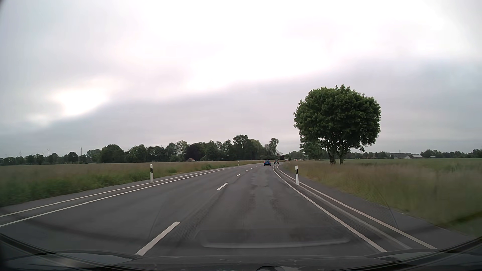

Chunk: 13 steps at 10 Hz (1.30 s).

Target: Follow the waypoints while adhering to traffic rules and regulations

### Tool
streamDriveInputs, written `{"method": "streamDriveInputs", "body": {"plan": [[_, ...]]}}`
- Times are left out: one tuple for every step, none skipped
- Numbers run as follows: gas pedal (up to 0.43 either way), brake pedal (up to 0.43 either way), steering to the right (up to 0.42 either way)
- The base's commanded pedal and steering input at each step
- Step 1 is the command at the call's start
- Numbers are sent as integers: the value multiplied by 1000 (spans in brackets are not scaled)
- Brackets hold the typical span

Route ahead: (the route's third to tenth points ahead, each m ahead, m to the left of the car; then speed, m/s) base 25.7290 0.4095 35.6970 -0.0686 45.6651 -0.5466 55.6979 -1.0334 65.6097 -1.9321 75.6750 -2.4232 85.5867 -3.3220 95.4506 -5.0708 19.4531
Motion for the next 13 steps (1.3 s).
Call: {"method": "streamDriveInputs", "body": {"plan": [[268,0,10],[268,0,10],[268,0,10],[268,0,9],[268,0,8],[268,0,8],[268,0,8],[268,0,8],[268,0,8],[268,0,8],[268,0,9],[268,0,9],[268,0,9]]}}
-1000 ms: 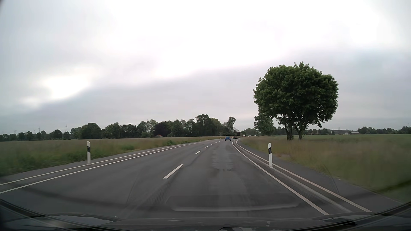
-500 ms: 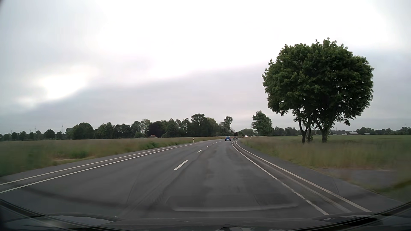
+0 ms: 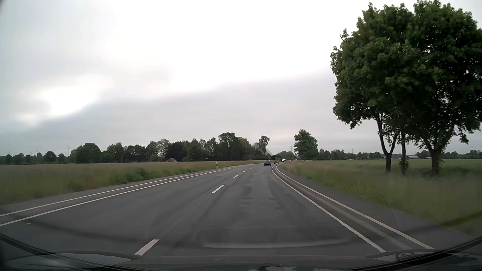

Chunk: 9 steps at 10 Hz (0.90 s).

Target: Follow the waypoints while adhering to traffic rules and regulations

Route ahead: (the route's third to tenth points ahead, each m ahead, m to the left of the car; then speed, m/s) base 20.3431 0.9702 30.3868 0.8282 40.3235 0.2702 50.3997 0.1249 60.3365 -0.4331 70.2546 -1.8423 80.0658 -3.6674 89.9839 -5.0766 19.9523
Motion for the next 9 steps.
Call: {"method": "streamDriveInputs", "body": {"plan": [[268,0,10],[268,0,10],[268,0,9],[268,0,10],[268,0,10],[268,0,9],[268,0,9],[268,0,10],[268,0,10]]}}
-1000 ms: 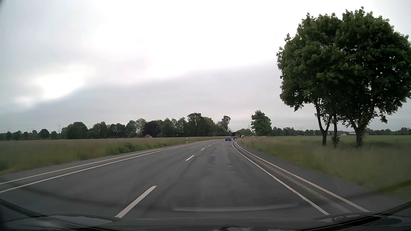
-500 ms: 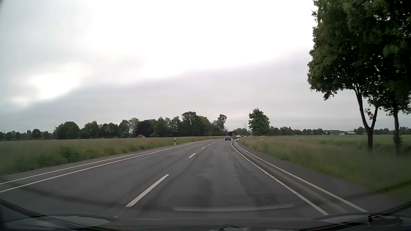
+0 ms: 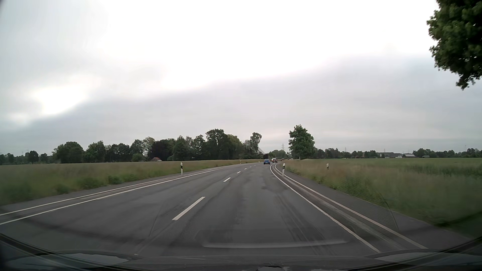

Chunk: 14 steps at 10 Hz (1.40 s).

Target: Follow the waypoints while adhering to traffic rules and regulations

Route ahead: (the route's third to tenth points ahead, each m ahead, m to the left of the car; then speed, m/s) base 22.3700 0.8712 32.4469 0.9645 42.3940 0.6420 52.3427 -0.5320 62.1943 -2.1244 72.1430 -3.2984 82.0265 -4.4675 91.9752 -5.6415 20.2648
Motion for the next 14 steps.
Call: {"method": "streamDriveInputs", "body": {"plan": [[280,0,8],[287,0,7],[287,0,6],[287,0,6],[287,0,3],[287,0,1],[287,0,3],[287,0,4],[287,0,5],[287,0,7],[287,0,10],[287,0,10],[287,0,9],[287,0,9]]}}
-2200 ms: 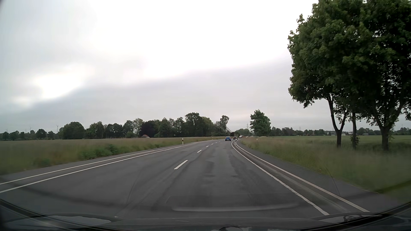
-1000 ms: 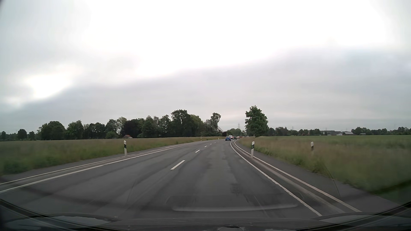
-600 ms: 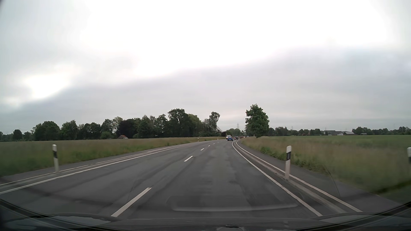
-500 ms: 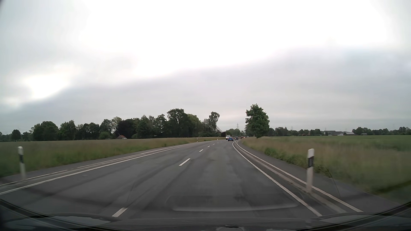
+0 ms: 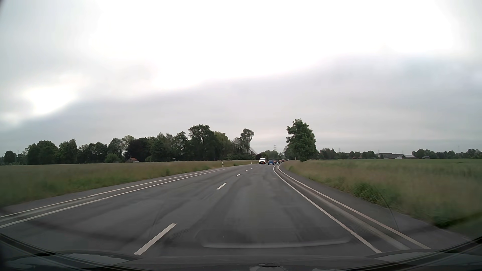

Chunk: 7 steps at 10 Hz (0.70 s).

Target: Follow the waypoints while adhering to traffic rules and regulations

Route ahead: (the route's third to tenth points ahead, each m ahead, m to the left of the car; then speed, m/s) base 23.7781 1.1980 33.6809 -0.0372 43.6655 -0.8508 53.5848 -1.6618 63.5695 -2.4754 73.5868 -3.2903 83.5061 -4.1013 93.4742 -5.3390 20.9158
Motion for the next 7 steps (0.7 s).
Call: {"method": "streamDriveInputs", "body": {"plan": [[287,0,10],[287,0,12],[287,0,12],[287,0,12],[287,0,11],[287,0,10],[287,0,11]]}}
